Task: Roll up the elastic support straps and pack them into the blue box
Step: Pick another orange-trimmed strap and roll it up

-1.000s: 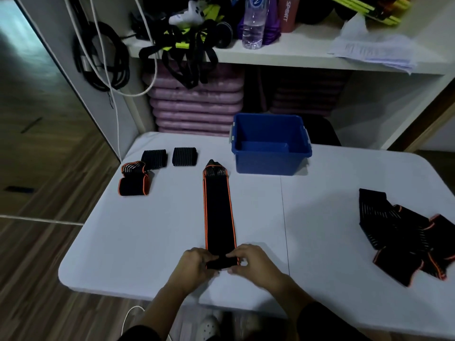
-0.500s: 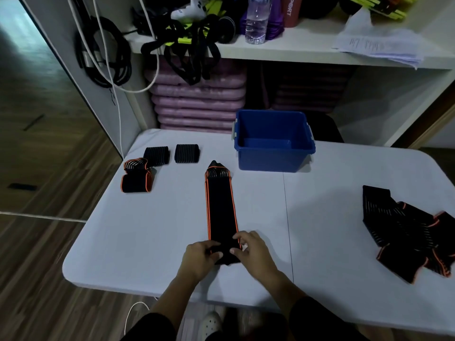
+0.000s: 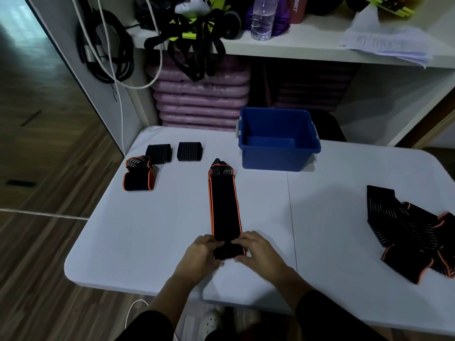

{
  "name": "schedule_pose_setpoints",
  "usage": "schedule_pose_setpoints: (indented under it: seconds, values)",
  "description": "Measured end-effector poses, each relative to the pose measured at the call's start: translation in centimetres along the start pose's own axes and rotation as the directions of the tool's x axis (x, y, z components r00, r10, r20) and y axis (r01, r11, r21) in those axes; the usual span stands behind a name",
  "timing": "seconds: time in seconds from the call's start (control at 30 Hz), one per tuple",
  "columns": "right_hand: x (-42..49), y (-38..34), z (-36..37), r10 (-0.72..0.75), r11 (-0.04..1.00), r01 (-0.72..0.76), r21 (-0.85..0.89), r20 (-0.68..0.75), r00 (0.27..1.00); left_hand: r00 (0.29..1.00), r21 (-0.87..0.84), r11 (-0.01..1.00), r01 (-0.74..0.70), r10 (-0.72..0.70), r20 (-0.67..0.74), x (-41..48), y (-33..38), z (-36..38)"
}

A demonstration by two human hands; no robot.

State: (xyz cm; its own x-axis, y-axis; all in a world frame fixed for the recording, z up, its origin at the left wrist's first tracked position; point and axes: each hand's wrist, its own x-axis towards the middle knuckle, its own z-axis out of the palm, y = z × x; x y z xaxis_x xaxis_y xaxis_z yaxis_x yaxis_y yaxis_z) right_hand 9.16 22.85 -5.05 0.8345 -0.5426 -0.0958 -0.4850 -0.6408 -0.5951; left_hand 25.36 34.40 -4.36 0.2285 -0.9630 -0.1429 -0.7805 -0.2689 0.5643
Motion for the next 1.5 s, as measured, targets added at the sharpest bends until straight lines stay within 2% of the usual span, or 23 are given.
schedule_pose_setpoints:
  seconds: [0.13, 0.27, 0.33, 0.4, 0.47, 0.53, 0.67, 0.77, 0.93, 1.07, 1.17, 1.23, 1.37, 1.5]
  values:
    - [0.7, 0.0, -0.9, 0.072, 0.986, -0.073, 0.149, 0.009, 0.997, 0.998, -0.114, 0.991, 0.067, -0.067, 0.006, 0.7, -0.1, -0.6]
    - [2.2, -0.9, -1.1, 0.273, 0.921, -0.268, 0.283, 0.021, 0.962, 0.975, -0.139, 0.965, 0.221, -0.220, 0.020, 2.1, 0.4, -0.9]
    - [3.0, -1.1, -0.5, 0.324, 0.920, -0.296, 0.256, -0.074, 0.943, 0.942, -0.178, 0.931, 0.319, -0.331, -0.047, 2.9, 0.8, -0.8]
    - [3.5, -1.1, -0.1, 0.277, 0.950, -0.235, 0.204, -0.208, 0.938, 0.914, -0.241, 0.909, 0.339, -0.379, -0.145, 3.2, 1.1, -0.7]
    - [3.7, -0.9, 0.0, 0.135, 0.985, -0.100, 0.140, -0.260, 0.956, 0.919, -0.244, 0.936, 0.254, -0.312, -0.240, 3.3, 1.1, -0.7]
    - [3.5, -0.5, -0.3, 0.049, 0.994, -0.027, 0.107, -0.210, 0.976, 0.944, -0.205, 0.967, 0.154, -0.205, -0.257, 3.2, 0.7, -0.6]
    - [3.1, 0.8, -0.5, 0.078, 0.985, -0.074, 0.155, -0.017, 0.997, 0.988, -0.141, 0.989, 0.046, -0.066, -0.142, 2.9, -0.7, -0.6]
    - [3.4, 1.0, -0.6, 0.039, 0.992, -0.036, 0.121, -0.020, 0.999, 0.997, -0.074, 0.997, 0.015, -0.020, -0.070, 3.2, -1.4, -0.9]
    - [4.3, 1.1, -1.2, 0.052, 0.982, -0.047, 0.185, -0.020, 0.998, 0.997, -0.164, 0.984, 0.074, -0.078, -0.017, 4.7, -1.2, -2.3]
    - [5.8, 0.5, -1.8, 0.188, 0.949, -0.164, 0.269, -0.067, 0.980, 0.970, -0.269, 0.934, 0.236, -0.242, 0.011, 6.8, -0.8, -3.2]
    - [6.9, 0.4, -1.3, 0.257, 0.938, -0.204, 0.281, -0.167, 0.952, 0.944, -0.225, 0.929, 0.294, -0.319, -0.086, 7.9, -0.6, -2.7]
    - [7.0, 0.5, -1.0, 0.240, 0.936, -0.170, 0.307, -0.207, 0.948, 0.917, -0.227, 0.925, 0.306, -0.350, -0.190, 8.1, -0.3, -2.4]
    - [7.1, 0.9, -0.9, 0.164, 0.951, -0.084, 0.297, -0.256, 0.953, 0.926, -0.177, 0.974, 0.138, -0.190, -0.325, 7.8, -0.3, -1.8]
    - [7.7, 1.4, -0.9, 0.104, 0.966, -0.054, 0.253, -0.188, 0.977, 0.978, -0.158, 0.985, 0.064, -0.093, -0.186, 6.5, -1.6, -1.7]
